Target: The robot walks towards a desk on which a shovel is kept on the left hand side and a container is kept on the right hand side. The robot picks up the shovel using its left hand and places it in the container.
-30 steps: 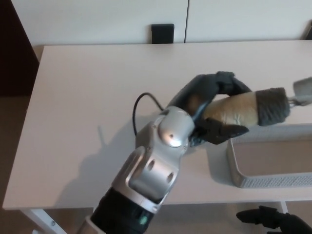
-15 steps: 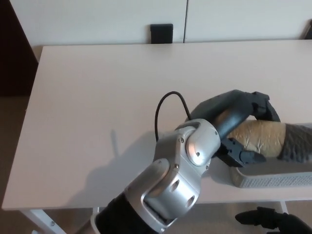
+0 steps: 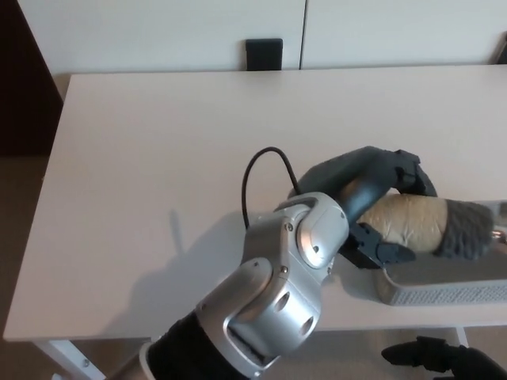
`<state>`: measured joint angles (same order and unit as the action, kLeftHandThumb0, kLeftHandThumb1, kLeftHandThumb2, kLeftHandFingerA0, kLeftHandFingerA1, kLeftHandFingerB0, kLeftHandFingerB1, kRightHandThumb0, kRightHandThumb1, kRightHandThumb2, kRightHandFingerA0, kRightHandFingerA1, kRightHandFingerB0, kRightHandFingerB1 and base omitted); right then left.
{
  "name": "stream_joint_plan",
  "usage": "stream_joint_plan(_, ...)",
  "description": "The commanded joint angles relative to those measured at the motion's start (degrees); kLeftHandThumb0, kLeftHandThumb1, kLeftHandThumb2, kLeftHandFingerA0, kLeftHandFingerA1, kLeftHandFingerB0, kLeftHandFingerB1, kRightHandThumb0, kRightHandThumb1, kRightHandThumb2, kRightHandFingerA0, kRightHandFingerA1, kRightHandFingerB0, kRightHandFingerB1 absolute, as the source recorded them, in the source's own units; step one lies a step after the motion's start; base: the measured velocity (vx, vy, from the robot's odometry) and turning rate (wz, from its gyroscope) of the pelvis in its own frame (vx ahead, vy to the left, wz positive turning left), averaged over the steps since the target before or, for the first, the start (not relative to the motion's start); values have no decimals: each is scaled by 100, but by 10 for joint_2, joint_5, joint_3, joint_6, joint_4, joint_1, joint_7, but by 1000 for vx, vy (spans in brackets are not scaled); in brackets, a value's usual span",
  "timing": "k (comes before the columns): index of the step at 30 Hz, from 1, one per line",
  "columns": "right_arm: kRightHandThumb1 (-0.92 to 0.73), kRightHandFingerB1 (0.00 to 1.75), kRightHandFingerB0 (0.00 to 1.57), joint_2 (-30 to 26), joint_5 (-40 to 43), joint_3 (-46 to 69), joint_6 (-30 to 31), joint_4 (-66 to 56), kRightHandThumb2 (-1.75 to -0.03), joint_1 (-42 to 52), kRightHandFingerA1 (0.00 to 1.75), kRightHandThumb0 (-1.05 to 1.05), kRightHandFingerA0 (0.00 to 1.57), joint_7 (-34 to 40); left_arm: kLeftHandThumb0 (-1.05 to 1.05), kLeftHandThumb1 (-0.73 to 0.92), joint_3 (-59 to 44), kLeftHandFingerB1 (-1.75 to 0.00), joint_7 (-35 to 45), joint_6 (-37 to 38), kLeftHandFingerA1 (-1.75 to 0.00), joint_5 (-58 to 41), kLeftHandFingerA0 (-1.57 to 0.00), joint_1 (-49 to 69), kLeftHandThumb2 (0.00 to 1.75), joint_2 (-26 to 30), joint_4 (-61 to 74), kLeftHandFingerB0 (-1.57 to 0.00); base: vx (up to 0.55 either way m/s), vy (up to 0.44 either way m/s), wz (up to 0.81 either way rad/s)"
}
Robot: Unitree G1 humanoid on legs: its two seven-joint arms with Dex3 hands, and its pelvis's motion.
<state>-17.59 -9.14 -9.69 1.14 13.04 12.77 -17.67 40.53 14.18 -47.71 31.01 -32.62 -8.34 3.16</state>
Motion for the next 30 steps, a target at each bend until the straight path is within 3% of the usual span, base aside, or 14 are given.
stream_joint_plan(1,-59,39,43,-13,-5,1,5,-4,-57,6,47,-41,73,-3,-27,70,21,-91,-72,43,-149,59,-85,-2,61,20,-18,-76,0,0,0)
stream_joint_plan(4,-59,39,43,-14,-6,-1,5,-4,-57,6,48,-39,74,-2,-27,70,51,-116,-89,51,-155,89,-89,-9,63,35,-31,-72,0,0,0)
stream_joint_plan(5,-59,39,44,-14,-6,-1,5,-3,-57,5,48,-39,74,-2,-31,75,62,-96,-91,57,-149,97,-93,-11,62,41,-32,-77,0,0,0)
stream_joint_plan(8,-48,50,40,-14,-6,-1,0,-3,-77,5,60,-48,69,-2,-37,78,91,-87,-83,61,-142,120,-95,-17,67,57,-32,-80,0,0,0)
stream_joint_plan(12,-49,50,40,-14,-13,-4,8,-8,-77,3,59,-48,68,4,-38,87,124,-64,-58,64,-108,144,-102,-33,66,82,-26,-84,0,0,0)
stream_joint_plan(13,-58,39,44,-14,-12,-4,9,-6,-57,1,47,-41,74,2,-39,88,129,-67,-54,65,-109,148,-101,-35,66,85,-26,-84,0,0,0)
stream_joint_plan(15,-58,38,44,-14,-14,-5,17,-14,-57,1,47,-41,74,1,-38,87,135,-61,-51,72,-100,155,-99,-37,66,93,-25,-84,0,0,0)
stream_joint_plan(16,-48,49,40,-13,-14,-5,21,-14,-77,0,60,-49,69,2,-35,85,136,-62,-46,73,-103,154,-96,-37,65,94,-23,-83,0,0,0)
stream_joint_plan(18,-48,49,39,-14,-12,-5,15,-12,-77,0,60,-50,70,0,-34,83,136,-69,-44,72,-117,155,-93,-33,65,92,-20,-83,0,0,0)
stream_joint_plan(20,-48,50,40,-13,-12,-4,14,-12,-77,0,60,-48,70,1,-34,83,136,-74,-42,73,-126,159,-93,-33,64,90,-21,-83,0,0,0)
stream_joint_plan(21,-57,38,45,-13,-12,-4,14,-11,-57,0,48,-42,76,1,-35,82,140,-80,-39,74,-135,165,-92,-34,66,89,-22,-82,0,0,0)
stream_joint_plan(26,-58,39,45,-18,-18,-8,11,-12,-57,-3,48,-42,73,-2,-37,81,143,-106,-47,80,-150,174,-87,-35,68,71,-36,-77,0,0,0)
stream_joint_plan(27,-49,50,41,-19,-19,-9,8,-8,-78,-4,60,-49,68,-3,-37,81,144,-91,-50,85,-145,175,-88,-34,67,68,-37,-79,0,0,0)
stream_joint_plan(30,-49,50,42,-20,-21,-11,2,-2,-78,-7,59,-49,67,-3,-38,84,144,-76,-43,84,-129,177,-92,-34,64,59,-35,-82,0,0,0)
